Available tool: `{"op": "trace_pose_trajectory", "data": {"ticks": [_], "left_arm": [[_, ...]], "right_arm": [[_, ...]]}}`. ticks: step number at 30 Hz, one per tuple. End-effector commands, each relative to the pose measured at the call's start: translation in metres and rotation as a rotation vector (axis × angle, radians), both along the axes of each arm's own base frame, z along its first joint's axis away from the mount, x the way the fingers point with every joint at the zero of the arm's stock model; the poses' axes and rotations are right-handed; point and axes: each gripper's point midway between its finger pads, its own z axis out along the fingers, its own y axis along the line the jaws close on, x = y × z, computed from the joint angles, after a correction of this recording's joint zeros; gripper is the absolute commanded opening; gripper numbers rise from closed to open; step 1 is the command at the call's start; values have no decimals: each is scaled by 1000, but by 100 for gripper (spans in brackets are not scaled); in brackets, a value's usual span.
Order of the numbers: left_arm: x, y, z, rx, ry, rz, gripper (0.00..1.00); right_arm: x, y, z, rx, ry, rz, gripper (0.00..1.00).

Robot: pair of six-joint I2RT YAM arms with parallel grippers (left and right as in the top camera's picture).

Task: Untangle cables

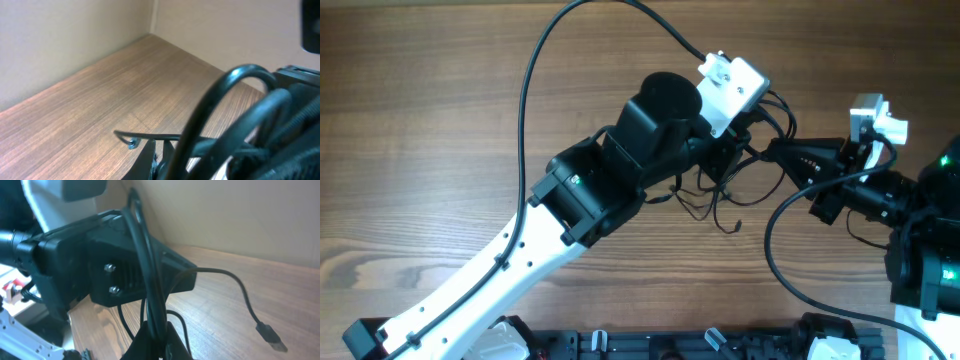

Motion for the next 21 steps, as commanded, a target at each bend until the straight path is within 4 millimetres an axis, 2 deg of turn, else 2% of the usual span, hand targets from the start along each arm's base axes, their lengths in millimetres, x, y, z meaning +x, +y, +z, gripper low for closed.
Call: {"op": "trace_pose_trajectory", "data": {"ticks": [1,5,7,8,9,10,11,13,16,21], "left_arm": [[57,55,14,-27,-35,391,4],[62,62,15,-34,-34,442,4],[62,62,16,-39,-36,446,4],[62,62,17,-41,-37,446,4],[62,62,17,-44,-39,446,4],[62,62,18,-45,-39,446,4],[63,62,18,-45,-39,446,4],[62,62,18,-44,-39,445,4],[62,61,17,-45,-39,443,4],[55,50,17,-59,-17,369,4]], "right_arm": [[-33,16,12,-2,-158,207,4],[-32,15,11,-2,-148,200,5],[-27,13,7,-9,-125,167,15],[-22,11,4,-12,-91,130,29],[-18,8,1,-13,-60,96,58],[-11,4,-3,-11,-12,44,76],[-6,1,-6,-7,23,2,89],[0,-3,-8,-9,48,-41,95],[1,-4,-9,-12,49,-49,96],[18,-19,-14,15,144,-194,99]]}}
